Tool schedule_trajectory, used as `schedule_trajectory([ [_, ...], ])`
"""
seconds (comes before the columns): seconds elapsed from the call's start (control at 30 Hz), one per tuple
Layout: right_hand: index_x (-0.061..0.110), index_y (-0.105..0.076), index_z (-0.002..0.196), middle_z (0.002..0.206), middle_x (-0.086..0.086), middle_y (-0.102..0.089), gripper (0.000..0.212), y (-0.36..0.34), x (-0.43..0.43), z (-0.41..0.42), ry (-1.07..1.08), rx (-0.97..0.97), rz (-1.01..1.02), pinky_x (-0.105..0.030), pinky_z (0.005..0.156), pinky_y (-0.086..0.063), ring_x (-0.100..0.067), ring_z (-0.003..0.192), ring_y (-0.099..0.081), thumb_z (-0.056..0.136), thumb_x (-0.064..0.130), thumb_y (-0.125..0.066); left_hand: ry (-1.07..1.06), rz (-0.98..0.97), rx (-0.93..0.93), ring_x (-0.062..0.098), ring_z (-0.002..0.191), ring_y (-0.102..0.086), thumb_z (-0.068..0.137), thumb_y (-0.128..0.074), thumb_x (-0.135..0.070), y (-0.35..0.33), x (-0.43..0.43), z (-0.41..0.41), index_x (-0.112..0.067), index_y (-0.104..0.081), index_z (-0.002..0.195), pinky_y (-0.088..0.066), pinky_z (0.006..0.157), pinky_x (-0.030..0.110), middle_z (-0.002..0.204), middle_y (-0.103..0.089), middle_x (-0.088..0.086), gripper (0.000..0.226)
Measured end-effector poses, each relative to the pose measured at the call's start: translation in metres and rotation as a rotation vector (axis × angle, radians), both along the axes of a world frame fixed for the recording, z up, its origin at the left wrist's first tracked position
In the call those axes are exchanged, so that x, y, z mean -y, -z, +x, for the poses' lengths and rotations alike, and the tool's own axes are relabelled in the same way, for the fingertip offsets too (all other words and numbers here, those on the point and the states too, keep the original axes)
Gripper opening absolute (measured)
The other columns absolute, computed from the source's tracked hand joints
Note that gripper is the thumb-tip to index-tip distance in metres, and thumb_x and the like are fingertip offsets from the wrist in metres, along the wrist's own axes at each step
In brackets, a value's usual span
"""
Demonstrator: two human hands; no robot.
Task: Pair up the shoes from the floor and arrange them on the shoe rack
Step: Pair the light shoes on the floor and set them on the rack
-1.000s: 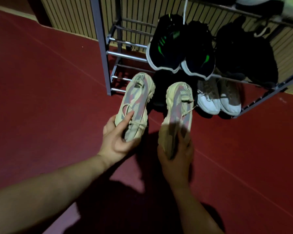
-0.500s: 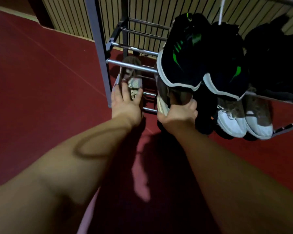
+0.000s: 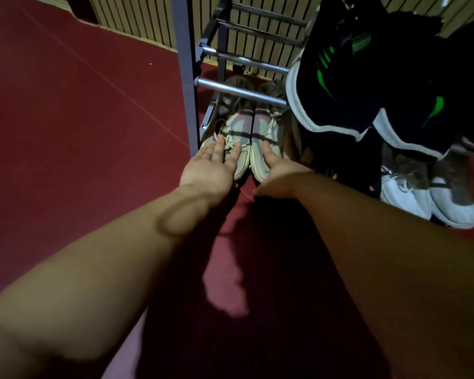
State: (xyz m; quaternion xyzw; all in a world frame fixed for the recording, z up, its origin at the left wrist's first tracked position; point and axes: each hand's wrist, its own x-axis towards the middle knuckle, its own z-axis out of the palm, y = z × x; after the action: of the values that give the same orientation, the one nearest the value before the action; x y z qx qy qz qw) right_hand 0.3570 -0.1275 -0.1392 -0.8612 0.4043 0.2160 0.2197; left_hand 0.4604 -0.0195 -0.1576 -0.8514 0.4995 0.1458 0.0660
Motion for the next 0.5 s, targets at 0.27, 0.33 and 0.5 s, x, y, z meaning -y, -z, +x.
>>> schedule_trajectory([
  [0.27, 0.033, -0.009, 0.150, 0.158, 0.000, 0.014, 0.065, 0.004, 0.004, -0.010, -0.110, -0.037, -0.155, -0.041, 0.116, -0.005, -0.033, 0.144, 0.012, 0.097, 0.036, -0.046, 0.032, 0.082, -0.002, 0.031, 0.144, 0.016, 0.099, -0.036, -0.045, 0.001, 0.007, 0.000, -0.029, 0.011, 0.150, 0.006, 0.118, 0.039, 0.155, 0.019, 0.018, 0.071],
  [0.33, 0.031, -0.013, 0.150, 0.159, -0.006, 0.009, 0.069, 0.014, 0.014, -0.004, -0.146, -0.060, -0.278, -0.046, 0.116, -0.004, -0.037, 0.144, 0.007, 0.093, 0.047, -0.048, 0.036, 0.102, 0.003, 0.031, 0.144, 0.014, 0.099, -0.035, -0.046, 0.000, 0.010, 0.001, -0.029, 0.010, 0.150, 0.005, 0.119, 0.039, 0.155, 0.018, 0.018, 0.070],
  [0.5, 0.032, -0.006, 0.150, 0.157, -0.003, 0.019, 0.082, 0.013, 0.020, 0.009, -0.138, -0.181, -0.251, -0.047, 0.116, 0.003, -0.038, 0.142, 0.017, 0.087, 0.052, -0.054, 0.035, 0.161, -0.005, 0.031, 0.144, 0.016, 0.098, -0.035, -0.048, -0.002, 0.014, 0.001, -0.029, 0.013, 0.149, 0.006, 0.118, 0.039, 0.155, 0.020, 0.018, 0.073],
])
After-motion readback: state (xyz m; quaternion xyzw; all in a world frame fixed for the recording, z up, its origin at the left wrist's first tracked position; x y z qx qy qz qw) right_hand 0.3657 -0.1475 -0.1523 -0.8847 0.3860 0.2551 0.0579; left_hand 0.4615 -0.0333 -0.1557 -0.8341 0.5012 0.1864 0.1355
